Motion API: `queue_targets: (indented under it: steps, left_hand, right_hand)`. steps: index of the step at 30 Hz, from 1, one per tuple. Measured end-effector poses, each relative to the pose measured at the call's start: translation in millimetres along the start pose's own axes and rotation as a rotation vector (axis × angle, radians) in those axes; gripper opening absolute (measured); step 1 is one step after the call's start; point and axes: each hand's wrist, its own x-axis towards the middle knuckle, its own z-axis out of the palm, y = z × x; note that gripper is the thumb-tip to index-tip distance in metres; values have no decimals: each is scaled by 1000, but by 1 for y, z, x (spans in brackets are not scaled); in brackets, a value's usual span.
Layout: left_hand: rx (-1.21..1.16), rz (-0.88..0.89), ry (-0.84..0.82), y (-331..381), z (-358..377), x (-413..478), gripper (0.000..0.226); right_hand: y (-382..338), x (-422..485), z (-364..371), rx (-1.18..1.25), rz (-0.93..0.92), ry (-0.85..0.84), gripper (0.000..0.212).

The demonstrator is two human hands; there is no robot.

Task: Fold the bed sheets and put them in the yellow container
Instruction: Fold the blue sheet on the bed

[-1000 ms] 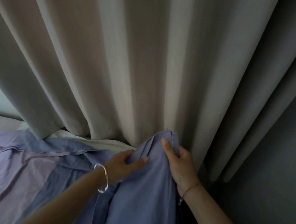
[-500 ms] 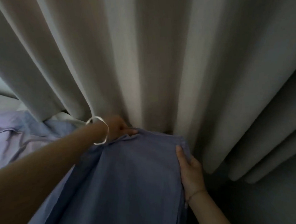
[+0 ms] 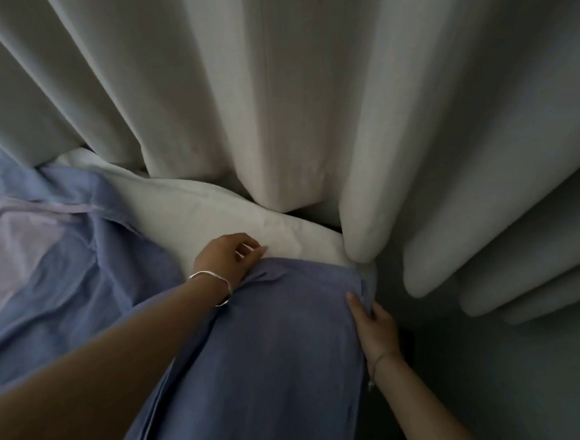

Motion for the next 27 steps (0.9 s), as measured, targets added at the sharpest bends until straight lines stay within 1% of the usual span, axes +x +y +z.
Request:
queue_targets:
  steps: [1,4,6,8,10,13,15,18,21,23,27]
  left_hand:
    - [-62,-16,49,-2,-2,-6,21]
    - [-149,-3,135,-10,-19,-35,26]
    - [-157,-29,112,-17,-34,-59,30]
    - [-115,-73,95,-34,-58,-85,32]
    - [-71,-136,89,-52,-83,-105,33]
    - [-38,-228,94,-86,-129,-147,37]
    - [-32,-294,108,-113,-160,-179,39]
    - [-55,-371,151,-153,-197,-222,38]
    - [-27,-465,188,-199,-234,-272,37]
    - [-9,-488,189,-223,-245,-296,41]
    - [-16,-590,224,-275,-269,-368,46]
  right_hand:
    - [-1,-4,-1,-10,-37,34,14]
    - [-11,-29,-3,-55,-198,124,39]
    - [-18,-48,0,-135,-314,127,49]
    - [-27,-70,14,-197,-389,74,51]
    - [-35,-87,33,-239,-427,-22,49]
    - [-44,-123,77,-226,-427,-255,44]
    - [-45,-151,113,-223,-427,-415,37]
    - [-37,-189,166,-245,-426,-600,33]
    - [-15,-231,221,-290,-429,-752,33]
    - [-1,-250,243,-328,-415,-826,32]
    - [43,-309,298,-413,-397,-965,35]
